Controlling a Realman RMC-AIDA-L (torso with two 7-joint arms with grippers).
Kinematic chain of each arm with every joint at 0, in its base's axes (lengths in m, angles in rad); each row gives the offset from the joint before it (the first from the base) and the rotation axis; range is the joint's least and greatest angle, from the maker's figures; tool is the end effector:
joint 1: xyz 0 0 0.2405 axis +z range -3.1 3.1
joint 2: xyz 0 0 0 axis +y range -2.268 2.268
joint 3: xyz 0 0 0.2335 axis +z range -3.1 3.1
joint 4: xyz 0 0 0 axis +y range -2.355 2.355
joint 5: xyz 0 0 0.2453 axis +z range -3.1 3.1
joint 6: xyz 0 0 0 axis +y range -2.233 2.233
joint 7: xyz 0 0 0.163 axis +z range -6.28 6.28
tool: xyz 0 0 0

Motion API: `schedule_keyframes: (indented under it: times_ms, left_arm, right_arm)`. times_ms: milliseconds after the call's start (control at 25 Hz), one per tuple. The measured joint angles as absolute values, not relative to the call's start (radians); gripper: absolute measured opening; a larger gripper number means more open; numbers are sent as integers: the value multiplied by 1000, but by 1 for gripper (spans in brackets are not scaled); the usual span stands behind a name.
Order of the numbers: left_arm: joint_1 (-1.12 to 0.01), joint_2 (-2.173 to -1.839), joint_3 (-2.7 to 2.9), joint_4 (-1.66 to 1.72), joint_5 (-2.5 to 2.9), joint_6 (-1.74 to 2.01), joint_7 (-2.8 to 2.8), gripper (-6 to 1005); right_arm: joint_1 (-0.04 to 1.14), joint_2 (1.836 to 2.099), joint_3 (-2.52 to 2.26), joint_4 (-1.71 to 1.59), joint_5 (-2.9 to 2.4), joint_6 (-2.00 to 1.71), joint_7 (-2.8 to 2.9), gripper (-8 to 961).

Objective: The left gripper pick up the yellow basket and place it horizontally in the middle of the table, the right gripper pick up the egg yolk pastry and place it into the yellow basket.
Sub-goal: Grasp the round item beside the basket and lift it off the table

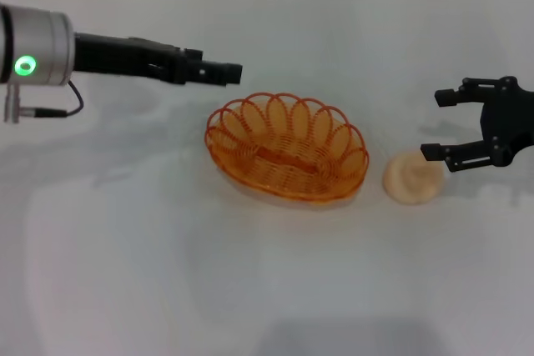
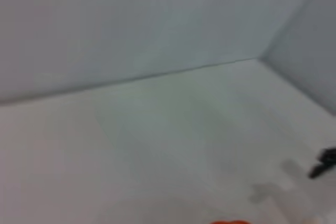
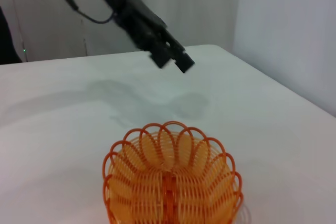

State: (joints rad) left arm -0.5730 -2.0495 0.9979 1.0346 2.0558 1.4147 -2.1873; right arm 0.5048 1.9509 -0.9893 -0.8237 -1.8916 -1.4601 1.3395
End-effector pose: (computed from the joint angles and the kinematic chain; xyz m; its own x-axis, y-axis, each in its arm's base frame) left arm -0.1894 0.4084 0.0268 0.6749 0.6399 0.3676 0.7200 -0.6801 -0.1381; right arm 0.2473 0.3844 0.0351 0.9524 -0.1159 -0.2820 -0.2015 -0.9334 -0.2968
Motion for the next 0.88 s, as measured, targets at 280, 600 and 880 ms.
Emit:
schedule_keyframes:
  times_ms: [280, 600, 880]
  left_arm:
    - [-481, -2037, 997, 1035, 1983, 1515, -1820, 895]
    - [-378, -2043, 911, 1024, 1971, 1715, -1458, 894]
    - [-349, -2023, 734, 888, 1977, 1807, -1255, 894]
  right_arm:
    - [495, 1950, -986, -826, -1891, -1458, 1350, 819]
    - [494, 1956, -986, -823, -1892, -1453, 1352, 817]
    - [494, 1958, -991, -823, -1894, -1460, 1365, 815]
